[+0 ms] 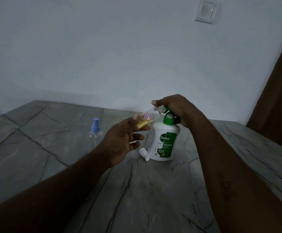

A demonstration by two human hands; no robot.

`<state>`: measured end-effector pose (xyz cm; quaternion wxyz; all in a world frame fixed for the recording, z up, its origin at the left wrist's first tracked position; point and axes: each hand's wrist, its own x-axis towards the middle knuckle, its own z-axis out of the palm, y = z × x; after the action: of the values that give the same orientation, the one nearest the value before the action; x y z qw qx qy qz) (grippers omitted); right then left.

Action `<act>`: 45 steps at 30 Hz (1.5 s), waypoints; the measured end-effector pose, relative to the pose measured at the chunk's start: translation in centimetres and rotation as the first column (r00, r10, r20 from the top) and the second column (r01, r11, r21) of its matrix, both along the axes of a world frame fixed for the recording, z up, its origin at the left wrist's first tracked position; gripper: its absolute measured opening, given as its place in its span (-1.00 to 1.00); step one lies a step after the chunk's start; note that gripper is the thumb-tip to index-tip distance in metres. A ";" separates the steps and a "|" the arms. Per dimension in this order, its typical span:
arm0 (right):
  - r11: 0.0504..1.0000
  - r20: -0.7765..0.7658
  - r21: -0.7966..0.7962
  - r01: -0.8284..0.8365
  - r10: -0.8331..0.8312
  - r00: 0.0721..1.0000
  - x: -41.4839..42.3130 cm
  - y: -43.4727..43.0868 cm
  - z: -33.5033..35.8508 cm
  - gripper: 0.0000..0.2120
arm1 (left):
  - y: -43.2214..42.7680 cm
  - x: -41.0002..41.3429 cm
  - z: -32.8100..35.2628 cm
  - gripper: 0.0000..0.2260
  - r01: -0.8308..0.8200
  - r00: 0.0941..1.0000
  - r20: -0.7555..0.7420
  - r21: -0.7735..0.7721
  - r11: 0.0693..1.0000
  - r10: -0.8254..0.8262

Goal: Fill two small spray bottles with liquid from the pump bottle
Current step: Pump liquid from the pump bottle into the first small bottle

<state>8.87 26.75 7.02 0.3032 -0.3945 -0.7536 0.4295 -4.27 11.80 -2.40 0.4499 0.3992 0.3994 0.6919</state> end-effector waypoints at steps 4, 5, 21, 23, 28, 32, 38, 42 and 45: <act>0.998 -0.020 -0.058 -0.023 0.022 1.000 -0.3 0.4 -0.7 -0.53 | 0.0 -0.1 -0.1 -0.59 -0.011 1.000 0.010 -0.014 1.000 0.011; 0.998 -0.018 -0.049 -0.026 0.025 1.000 -0.3 0.3 -0.7 -0.55 | 0.0 -0.1 -0.1 -0.59 -0.012 1.000 0.012 -0.015 1.000 0.012; 0.998 0.020 -0.037 -0.043 0.044 0.999 -0.2 0.4 -0.8 -0.41 | -0.1 0.0 0.0 -0.58 -0.018 1.000 -0.007 -0.020 1.000 0.018; 0.999 0.037 -0.011 -0.037 0.038 0.999 -0.2 0.3 -0.6 -0.42 | 0.0 0.0 0.0 -0.59 -0.019 1.000 -0.011 -0.021 1.000 0.019; 0.999 0.033 0.025 -0.041 0.040 0.999 0.1 0.4 0.0 -0.58 | 0.1 -0.1 0.3 -0.58 0.005 1.000 0.024 -0.018 1.000 -0.004; 0.999 0.042 -0.010 -0.038 0.038 0.998 0.0 0.5 -0.1 -0.62 | 0.0 0.0 0.5 -0.56 0.008 0.999 0.033 -0.022 1.000 -0.007; 0.999 0.034 -0.035 -0.026 0.027 0.999 -0.2 0.6 -0.8 -0.68 | 0.1 -0.3 0.3 -0.55 -0.002 1.000 0.024 -0.037 0.999 0.003; 1.000 0.012 -0.019 -0.023 0.023 1.000 -0.1 0.0 -0.5 -0.53 | 0.1 -0.2 0.3 -0.52 -0.004 1.000 0.013 -0.047 0.999 0.004; 0.999 -0.004 -0.007 -0.044 0.044 0.999 0.1 -0.3 0.0 -0.69 | 0.1 -0.1 0.5 -0.52 0.007 1.000 0.014 -0.045 0.999 -0.007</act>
<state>8.98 26.46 7.06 0.2941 -0.3781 -0.7600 0.4394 -4.37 11.88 -1.93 0.4640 0.3857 0.4104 0.6838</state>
